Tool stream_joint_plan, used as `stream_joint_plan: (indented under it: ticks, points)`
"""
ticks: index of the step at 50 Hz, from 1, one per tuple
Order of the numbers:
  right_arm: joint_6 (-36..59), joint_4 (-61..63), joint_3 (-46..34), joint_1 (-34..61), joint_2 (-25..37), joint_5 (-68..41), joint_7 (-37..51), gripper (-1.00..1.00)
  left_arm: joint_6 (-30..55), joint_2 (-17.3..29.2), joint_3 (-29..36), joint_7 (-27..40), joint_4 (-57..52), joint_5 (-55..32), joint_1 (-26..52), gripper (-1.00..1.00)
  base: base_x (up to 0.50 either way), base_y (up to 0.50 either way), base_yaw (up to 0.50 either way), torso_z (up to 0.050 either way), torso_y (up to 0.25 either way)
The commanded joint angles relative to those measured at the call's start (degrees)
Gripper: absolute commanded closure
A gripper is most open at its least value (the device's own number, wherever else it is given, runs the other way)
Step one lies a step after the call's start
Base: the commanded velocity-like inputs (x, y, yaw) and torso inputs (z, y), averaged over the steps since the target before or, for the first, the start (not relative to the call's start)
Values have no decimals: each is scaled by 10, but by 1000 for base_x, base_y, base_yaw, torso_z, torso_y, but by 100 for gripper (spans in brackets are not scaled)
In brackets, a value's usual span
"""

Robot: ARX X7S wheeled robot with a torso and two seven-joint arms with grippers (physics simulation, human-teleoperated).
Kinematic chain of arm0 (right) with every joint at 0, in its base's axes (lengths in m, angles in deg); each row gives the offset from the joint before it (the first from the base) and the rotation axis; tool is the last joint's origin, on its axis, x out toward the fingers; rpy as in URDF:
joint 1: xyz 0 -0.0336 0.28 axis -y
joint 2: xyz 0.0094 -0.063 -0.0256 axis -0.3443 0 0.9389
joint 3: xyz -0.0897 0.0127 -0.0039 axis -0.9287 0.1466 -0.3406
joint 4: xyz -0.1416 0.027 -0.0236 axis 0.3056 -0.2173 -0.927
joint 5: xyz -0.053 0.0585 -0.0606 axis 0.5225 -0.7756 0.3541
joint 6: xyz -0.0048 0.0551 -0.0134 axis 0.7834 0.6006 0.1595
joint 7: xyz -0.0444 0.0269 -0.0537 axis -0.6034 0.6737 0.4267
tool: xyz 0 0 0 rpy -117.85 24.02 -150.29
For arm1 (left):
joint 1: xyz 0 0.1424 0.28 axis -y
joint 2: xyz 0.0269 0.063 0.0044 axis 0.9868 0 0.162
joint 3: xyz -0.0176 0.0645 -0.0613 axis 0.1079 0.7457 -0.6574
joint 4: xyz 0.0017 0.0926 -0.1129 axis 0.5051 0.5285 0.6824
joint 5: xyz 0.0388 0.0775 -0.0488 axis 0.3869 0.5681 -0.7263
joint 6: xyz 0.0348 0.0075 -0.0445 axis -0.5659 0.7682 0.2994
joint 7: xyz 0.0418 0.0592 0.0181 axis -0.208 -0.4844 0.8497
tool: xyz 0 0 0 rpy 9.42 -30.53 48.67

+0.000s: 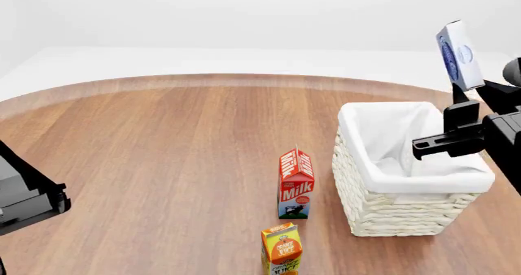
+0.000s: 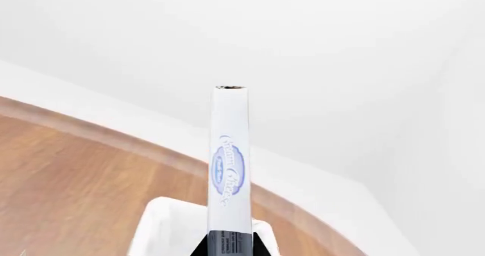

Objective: Pick up the cream cheese box and the butter, and put them in the basket.

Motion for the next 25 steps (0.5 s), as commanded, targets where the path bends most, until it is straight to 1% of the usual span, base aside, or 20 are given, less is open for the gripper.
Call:
stream_joint_plan:
  ticks: [1, 6, 14, 17, 20, 21, 25]
  points:
    - [64, -75, -32, 100, -56, 71, -63, 100, 1, -8, -10, -9, 2, 6, 1, -100, 0, 0, 0, 0, 0]
    - [85, -91, -45, 132, -70, 74, -74, 100, 0, -8, -8, -10, 5, 6, 3, -100, 0, 0, 0, 0, 0]
    - [111, -135, -80, 181, -100, 115, -119, 100, 1, -7, -6, -10, 6, 2, 3, -100, 0, 0, 0, 0, 1]
    - [113, -159, -104, 183, -114, 146, -135, 100, 3, -6, -6, -10, 7, 0, 4, -100, 0, 0, 0, 0, 0]
    - [109, -185, -113, 171, -125, 153, -142, 100, 2, -6, -8, -10, 8, -2, 3, -100, 0, 0, 0, 0, 0]
    - [105, -205, -102, 159, -131, 135, -129, 100, 2, -5, -9, -10, 8, -2, 3, -100, 0, 0, 0, 0, 0]
    - [97, -236, -91, 148, -140, 117, -122, 100, 4, -5, -7, -10, 9, -3, 4, -100, 0, 0, 0, 0, 0]
